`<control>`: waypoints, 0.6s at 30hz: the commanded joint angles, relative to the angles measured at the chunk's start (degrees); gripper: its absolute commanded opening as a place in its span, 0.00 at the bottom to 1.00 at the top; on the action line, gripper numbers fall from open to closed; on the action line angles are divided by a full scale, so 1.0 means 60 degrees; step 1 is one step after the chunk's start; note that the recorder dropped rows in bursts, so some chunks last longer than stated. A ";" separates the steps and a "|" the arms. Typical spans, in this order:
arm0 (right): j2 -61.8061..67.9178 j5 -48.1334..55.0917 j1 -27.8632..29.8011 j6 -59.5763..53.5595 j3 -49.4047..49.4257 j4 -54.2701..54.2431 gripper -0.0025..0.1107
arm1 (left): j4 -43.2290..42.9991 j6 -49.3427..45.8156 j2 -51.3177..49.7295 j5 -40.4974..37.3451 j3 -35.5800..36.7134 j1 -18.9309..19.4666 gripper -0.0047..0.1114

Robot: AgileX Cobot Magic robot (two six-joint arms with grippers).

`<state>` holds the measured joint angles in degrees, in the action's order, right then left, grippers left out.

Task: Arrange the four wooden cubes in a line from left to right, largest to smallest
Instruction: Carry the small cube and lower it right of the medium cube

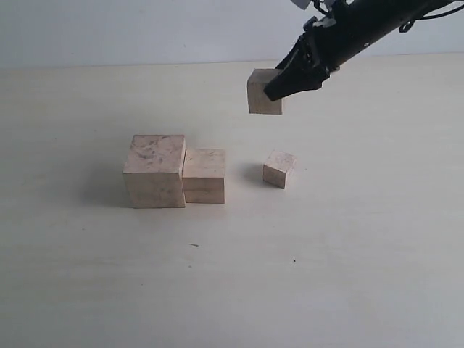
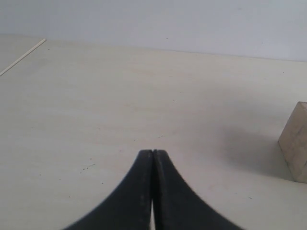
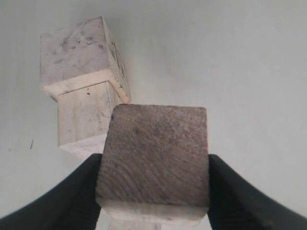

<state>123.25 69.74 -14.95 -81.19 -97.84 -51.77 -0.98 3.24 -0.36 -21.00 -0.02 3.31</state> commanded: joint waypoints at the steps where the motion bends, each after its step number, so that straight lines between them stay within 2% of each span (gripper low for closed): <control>1: -0.0987 0.0037 -0.0069 0.1292 -0.0012 -0.0183 0.02 | 0.0018 0.0007 0.0060 0.0100 0.0004 -0.0013 0.04; 4: -0.1565 0.0037 -0.0254 0.2862 -0.0012 0.0002 0.02 | 0.0018 0.0007 0.0060 0.0100 0.0004 -0.0013 0.04; 8: -0.2252 0.0037 -0.0762 0.4237 -0.0012 0.1186 0.02 | 0.0018 0.0007 0.0060 0.0100 0.0004 -0.0013 0.04; 10: -0.2696 -0.0677 -0.1070 0.4783 0.0314 0.1349 0.02 | 0.0018 0.0007 0.0060 0.0100 0.0004 -0.0013 0.04; 18: -0.4745 -0.2388 -0.1231 0.3274 0.3169 -0.1095 0.02 | 0.0018 0.0007 0.0060 0.0100 0.0004 -0.0013 0.04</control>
<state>99.06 59.94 -22.20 -57.93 -84.06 -53.58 -0.98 3.24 -0.36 -21.00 -0.02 3.31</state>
